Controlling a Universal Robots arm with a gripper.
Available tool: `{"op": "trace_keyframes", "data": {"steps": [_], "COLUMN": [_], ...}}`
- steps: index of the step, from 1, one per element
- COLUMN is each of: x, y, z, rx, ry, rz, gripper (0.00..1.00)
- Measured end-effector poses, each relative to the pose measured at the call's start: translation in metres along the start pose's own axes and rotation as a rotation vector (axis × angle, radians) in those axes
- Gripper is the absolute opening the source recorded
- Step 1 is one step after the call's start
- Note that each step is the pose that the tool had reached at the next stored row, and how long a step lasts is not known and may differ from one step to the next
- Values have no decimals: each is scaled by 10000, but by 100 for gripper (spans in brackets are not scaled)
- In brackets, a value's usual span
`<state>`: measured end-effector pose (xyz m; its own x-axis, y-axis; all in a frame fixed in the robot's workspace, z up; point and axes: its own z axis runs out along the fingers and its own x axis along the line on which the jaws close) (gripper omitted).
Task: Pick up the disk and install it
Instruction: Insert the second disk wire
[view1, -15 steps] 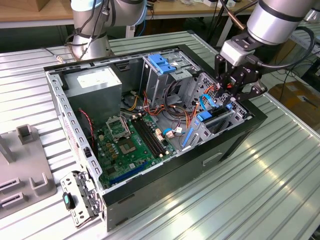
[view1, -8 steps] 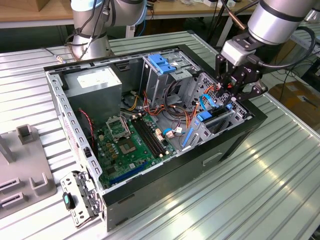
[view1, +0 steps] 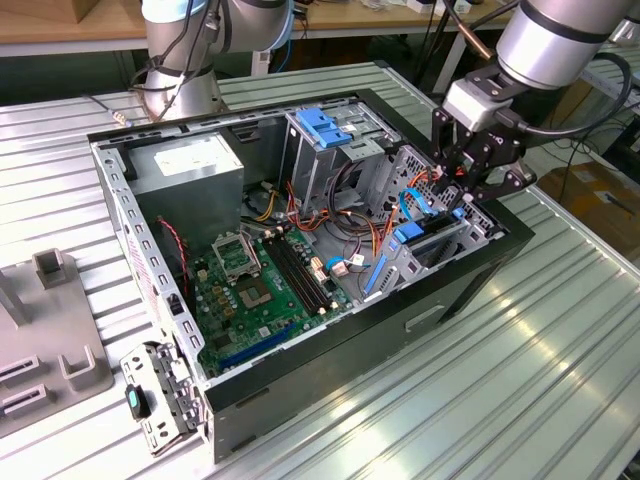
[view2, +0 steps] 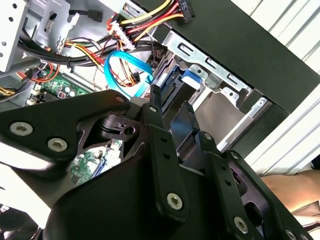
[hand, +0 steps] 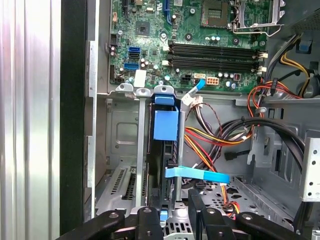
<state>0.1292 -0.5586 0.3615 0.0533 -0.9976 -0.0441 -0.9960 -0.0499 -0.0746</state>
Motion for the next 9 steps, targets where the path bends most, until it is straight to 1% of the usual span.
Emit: {"op": "trace_keyframes", "data": {"steps": [9], "x": [-27], "y": [-51], "z": [5], "rx": [-2], "ry": [-3], "rz": [-35], "gripper": [36]}}
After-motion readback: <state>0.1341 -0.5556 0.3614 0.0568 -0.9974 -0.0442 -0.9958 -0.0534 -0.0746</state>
